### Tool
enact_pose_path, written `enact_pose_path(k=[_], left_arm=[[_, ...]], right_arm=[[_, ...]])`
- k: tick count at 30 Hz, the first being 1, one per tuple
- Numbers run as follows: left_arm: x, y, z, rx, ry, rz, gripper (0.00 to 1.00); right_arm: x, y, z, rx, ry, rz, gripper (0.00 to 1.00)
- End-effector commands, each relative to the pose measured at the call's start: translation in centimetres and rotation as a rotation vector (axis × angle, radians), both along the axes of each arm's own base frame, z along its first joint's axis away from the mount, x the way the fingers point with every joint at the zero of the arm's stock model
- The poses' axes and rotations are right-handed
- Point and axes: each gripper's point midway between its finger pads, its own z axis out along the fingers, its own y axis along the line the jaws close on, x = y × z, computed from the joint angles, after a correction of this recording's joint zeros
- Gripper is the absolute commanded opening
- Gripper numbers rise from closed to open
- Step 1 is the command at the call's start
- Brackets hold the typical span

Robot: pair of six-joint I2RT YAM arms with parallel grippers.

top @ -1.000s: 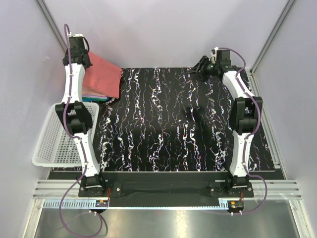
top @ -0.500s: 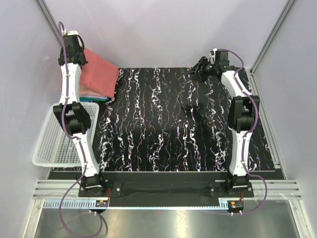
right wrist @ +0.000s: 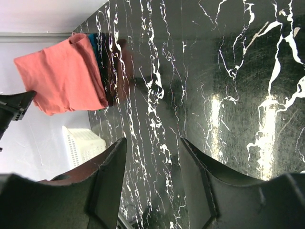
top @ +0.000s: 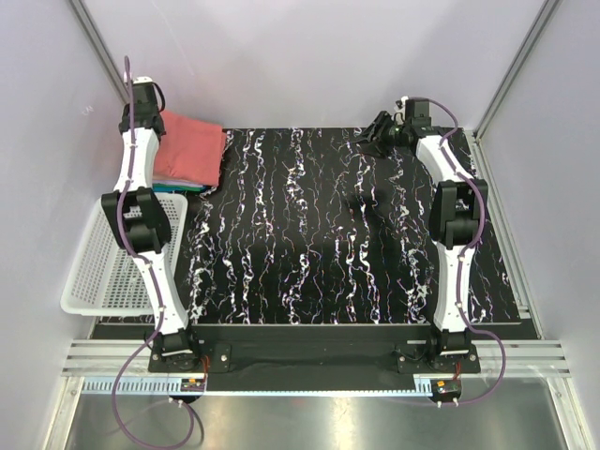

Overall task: Fold and stack the t-shirts
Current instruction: Neatly place the folded tshirt to the corner

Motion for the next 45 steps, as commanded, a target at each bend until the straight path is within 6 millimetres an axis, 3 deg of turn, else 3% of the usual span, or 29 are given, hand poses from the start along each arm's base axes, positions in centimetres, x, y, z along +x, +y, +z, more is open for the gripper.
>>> enact_pose_path(k=[1, 5, 9, 11, 13, 18, 22, 26, 29, 30, 31, 32, 33, 36, 37, 39, 40, 42, 43, 44, 45], left_arm=[[0.2, 3.7, 2.7, 0.09, -0.081, 0.099, 0.0], [0.0, 7.1, 1.1, 0.106, -0.064, 0.178, 0.01], [0.1, 8.7, -0.8, 0.128, -0.052, 0.204, 0.39], [-0.9, 9.8, -0.9, 0.126, -0.042, 0.27, 0.45], [-1.3, 9.6, 0.5, 0.12, -0.07, 0.287, 0.61], [-0.4, 6.6, 3.8, 0.06, -0.163, 0.23, 0.67], [0.7, 1.5, 5.2, 0.062, -0.161, 0.11, 0.69], [0.2, -3.9, 6.2, 0.026, -0.15, 0.022, 0.69], [-0.4, -9.3, 7.2, -0.108, -0.185, -0.054, 0.7], [-0.5, -11.1, 7.3, -0.163, -0.192, -0.096, 0.7], [-0.6, -14.3, 7.1, -0.215, -0.189, -0.162, 0.7], [-1.2, -17.1, 5.8, -0.294, -0.162, -0.214, 0.7], [-2.1, -20.6, 6.7, -0.328, -0.164, -0.284, 0.72], [-5.6, -26.2, 6.1, -0.414, -0.101, -0.394, 0.83], [-6.9, -29.0, 6.1, -0.438, -0.083, -0.452, 0.99], [-10.0, -33.5, 6.9, -0.515, -0.067, -0.596, 0.99], [-11.3, -35.3, 7.4, -0.567, -0.058, -0.661, 0.99], [-13.9, -38.0, 8.5, -0.632, -0.048, -0.746, 0.99], [-15.8, -38.8, 9.8, -0.671, -0.059, -0.797, 0.99], [-16.8, -39.4, 10.5, -0.702, -0.062, -0.814, 0.99], [-18.0, -40.3, 11.3, -0.725, -0.065, -0.845, 0.99]], right_arm=[[0.5, -1.0, 1.2, -0.006, -0.048, 0.005, 0.55], [0.6, -1.2, 0.4, 0.002, -0.035, 0.002, 0.55], [0.6, -1.0, 0.0, 0.013, -0.026, 0.006, 0.56], [0.7, -1.1, 0.1, 0.009, -0.029, 0.003, 0.56], [0.7, -1.1, 0.4, 0.006, -0.033, 0.002, 0.56], [0.6, -1.1, 0.5, 0.003, -0.033, 0.0, 0.56], [0.3, -1.4, 0.9, -0.014, -0.044, -0.001, 0.57], [-0.3, -1.6, 1.7, -0.03, -0.043, 0.0, 0.59], [-0.6, -1.8, 3.4, -0.044, -0.063, -0.012, 0.73], [-0.6, -1.7, 4.2, -0.047, -0.074, -0.016, 0.92], [-1.0, -2.0, 5.2, -0.054, -0.074, -0.025, 1.0], [-1.2, -2.1, 5.7, -0.056, -0.074, -0.031, 1.0], [-1.5, -2.2, 6.3, -0.061, -0.072, -0.037, 1.0], [-3.9, -2.5, 8.5, -0.081, -0.06, -0.046, 1.0], [-5.5, -2.6, 10.6, -0.092, -0.069, -0.047, 1.0], [-8.1, -3.4, 11.0, -0.146, -0.037, -0.053, 1.0], [-9.9, -3.8, 13.9, -0.162, -0.091, -0.059, 1.0], [-12.4, -4.7, 14.6, -0.224, -0.097, -0.071, 1.0], [-14.9, -5.0, 16.9, -0.235, -0.128, -0.075, 1.0], [-16.2, -5.2, 17.8, -0.246, -0.146, -0.075, 1.0], [-17.9, -5.2, 17.7, -0.245, -0.121, -0.06, 1.0]])
